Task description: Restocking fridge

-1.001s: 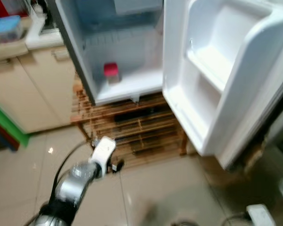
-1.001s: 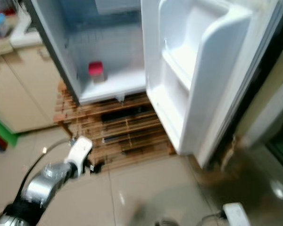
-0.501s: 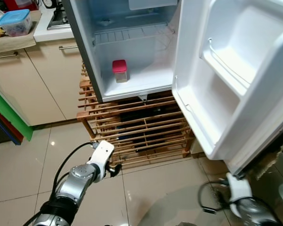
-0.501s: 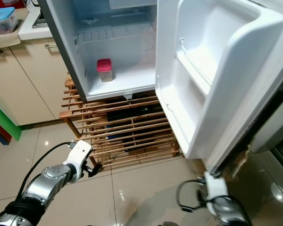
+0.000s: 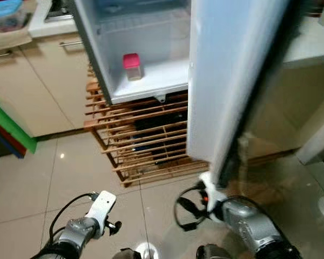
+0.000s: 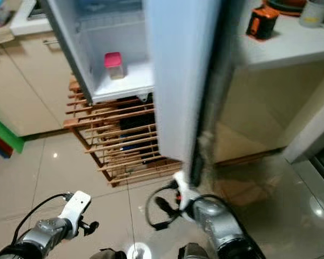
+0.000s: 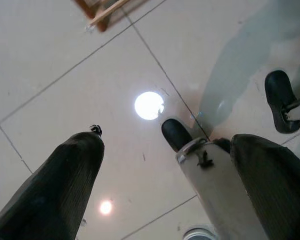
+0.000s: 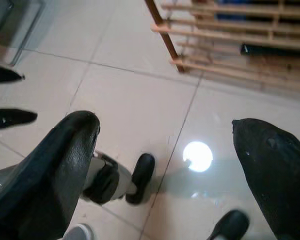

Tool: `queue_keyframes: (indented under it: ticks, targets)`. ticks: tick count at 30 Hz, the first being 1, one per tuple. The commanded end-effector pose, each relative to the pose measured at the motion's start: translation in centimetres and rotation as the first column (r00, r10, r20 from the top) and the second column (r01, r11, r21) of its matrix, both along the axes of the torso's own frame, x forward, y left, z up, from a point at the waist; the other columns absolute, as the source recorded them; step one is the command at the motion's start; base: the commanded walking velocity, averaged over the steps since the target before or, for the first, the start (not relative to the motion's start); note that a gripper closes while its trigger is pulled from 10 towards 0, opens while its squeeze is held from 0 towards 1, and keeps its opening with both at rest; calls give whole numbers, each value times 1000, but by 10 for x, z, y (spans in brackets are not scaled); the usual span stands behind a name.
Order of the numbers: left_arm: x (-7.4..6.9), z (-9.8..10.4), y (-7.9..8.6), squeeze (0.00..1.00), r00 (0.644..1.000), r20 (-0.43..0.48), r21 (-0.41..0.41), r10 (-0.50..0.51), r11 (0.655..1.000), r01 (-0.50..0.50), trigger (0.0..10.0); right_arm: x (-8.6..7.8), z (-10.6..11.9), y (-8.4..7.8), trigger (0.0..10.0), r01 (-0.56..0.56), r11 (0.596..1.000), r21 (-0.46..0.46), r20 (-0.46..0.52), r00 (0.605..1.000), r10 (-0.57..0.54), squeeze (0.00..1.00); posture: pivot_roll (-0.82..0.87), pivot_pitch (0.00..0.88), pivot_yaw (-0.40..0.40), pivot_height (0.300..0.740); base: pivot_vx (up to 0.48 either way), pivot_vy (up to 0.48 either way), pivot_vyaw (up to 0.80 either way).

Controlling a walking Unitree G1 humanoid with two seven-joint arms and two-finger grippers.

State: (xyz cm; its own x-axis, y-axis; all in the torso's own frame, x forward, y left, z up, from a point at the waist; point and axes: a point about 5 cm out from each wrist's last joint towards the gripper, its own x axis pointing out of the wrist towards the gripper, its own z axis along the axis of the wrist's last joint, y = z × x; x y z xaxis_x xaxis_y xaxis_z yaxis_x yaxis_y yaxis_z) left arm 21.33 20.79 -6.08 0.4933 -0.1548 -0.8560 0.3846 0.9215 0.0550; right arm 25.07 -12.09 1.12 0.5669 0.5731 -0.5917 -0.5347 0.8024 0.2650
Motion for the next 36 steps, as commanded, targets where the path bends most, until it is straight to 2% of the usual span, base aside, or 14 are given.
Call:
queue_keyframes:
  ticks: [1,5,13,17,23,33,36]
  targets:
    - [-1,0,5,0,1000,4,13,16,1000,-16,10000,48,97,10,10000,-67,995,74,429,903,29,0,-93,0,32,740,0,0,0]
    - [1,1,6,0,1000,13,11,17,1000,-17,10000,45,90,-1,10000,-31,999,28,386,922,18,0,-92,0,30,740,0,0,0]
    - [3,1,5,0,1000,28,12,1,1000,-1,10000,32,71,-6,10000,-20,1000,-5,307,952,20,0,-107,0,35,740,0,0,0]
    - [2,1,6,0,1000,31,13,-1,1000,0,10000,31,69,-9,10000,-9,1000,-15,297,955,13,0,-110,0,37,740,0,0,0]
    - [0,0,6,0,1000,31,17,-3,1000,2,10000,26,44,-25,10000,45,995,-85,235,972,-24,0,-109,0,34,740,0,0,0]
    - [-1,-1,6,0,999,36,13,2,1000,-3,10000,26,25,-46,10000,133,976,-171,214,972,-95,0,-107,0,31,740,0,0,0]
    - [-1,-1,5,0,999,40,10,5,1000,-5,10000,24,13,-56,10000,171,963,-210,190,973,-131,0,-106,0,29,740,0,0,0]
